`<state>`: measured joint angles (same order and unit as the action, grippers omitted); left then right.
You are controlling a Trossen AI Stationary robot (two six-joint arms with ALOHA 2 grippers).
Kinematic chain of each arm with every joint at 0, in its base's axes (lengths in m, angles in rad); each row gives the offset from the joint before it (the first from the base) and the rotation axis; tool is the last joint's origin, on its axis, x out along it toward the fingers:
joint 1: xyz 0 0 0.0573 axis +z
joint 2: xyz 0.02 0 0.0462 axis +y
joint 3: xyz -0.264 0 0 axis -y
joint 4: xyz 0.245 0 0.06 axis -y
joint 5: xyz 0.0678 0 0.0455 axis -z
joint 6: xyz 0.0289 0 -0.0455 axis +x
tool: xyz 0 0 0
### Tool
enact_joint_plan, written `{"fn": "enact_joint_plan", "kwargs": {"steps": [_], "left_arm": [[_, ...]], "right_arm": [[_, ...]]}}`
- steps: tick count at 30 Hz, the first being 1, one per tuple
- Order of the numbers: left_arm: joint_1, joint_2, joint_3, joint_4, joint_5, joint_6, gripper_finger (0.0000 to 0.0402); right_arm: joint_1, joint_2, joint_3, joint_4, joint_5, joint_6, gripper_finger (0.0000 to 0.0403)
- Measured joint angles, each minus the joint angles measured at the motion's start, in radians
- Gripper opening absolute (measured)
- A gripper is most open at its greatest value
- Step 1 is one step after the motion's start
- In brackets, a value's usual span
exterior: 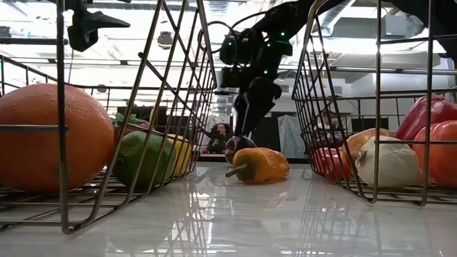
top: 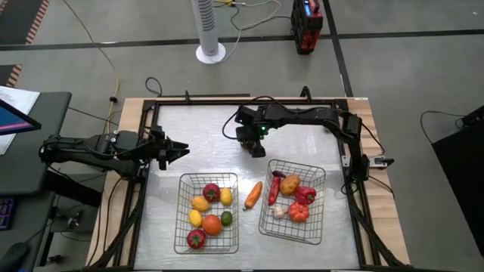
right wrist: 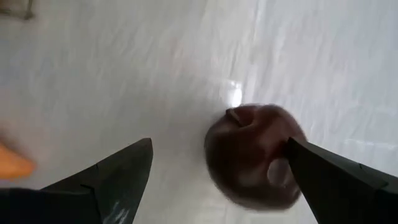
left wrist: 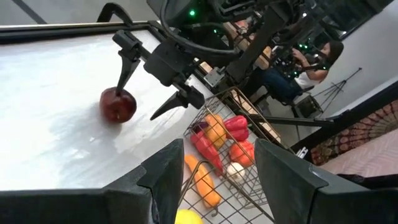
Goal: Sort produce into baskets
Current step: Put the apple into the left brown wire basket
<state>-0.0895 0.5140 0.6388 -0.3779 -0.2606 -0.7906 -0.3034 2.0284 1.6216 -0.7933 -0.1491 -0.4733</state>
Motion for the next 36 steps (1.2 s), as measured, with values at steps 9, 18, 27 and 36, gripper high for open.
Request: {"fn": "enact_joint_plan", "kwargs": {"steps": [9,18,27,36], "left_arm": [[0.0,0.0,0.0,0.0,-0.005,-0.017,0.0183],[0.0,0.0,0.0,-0.026,0.029,-0.066,0.0183],[0.0,0.0,0.0,-0.036,0.028,-0.066,0.0183],[0.0,0.0,0.0,-0.034,0.036,-0.052,0.0183]], "right_arm": [[-0.014,0.073,-0.011,0.005,0.015,-0.053,0.0397],[-0.018,0.087,0.001,0.011,0.046,0.001,0.0397],[-0.044,0.074,0.232,-0.229,0.126,0.315,0.0397],[-0.144,0.075,0.272,-0.434,0.156,0.47,0.0397]]}}
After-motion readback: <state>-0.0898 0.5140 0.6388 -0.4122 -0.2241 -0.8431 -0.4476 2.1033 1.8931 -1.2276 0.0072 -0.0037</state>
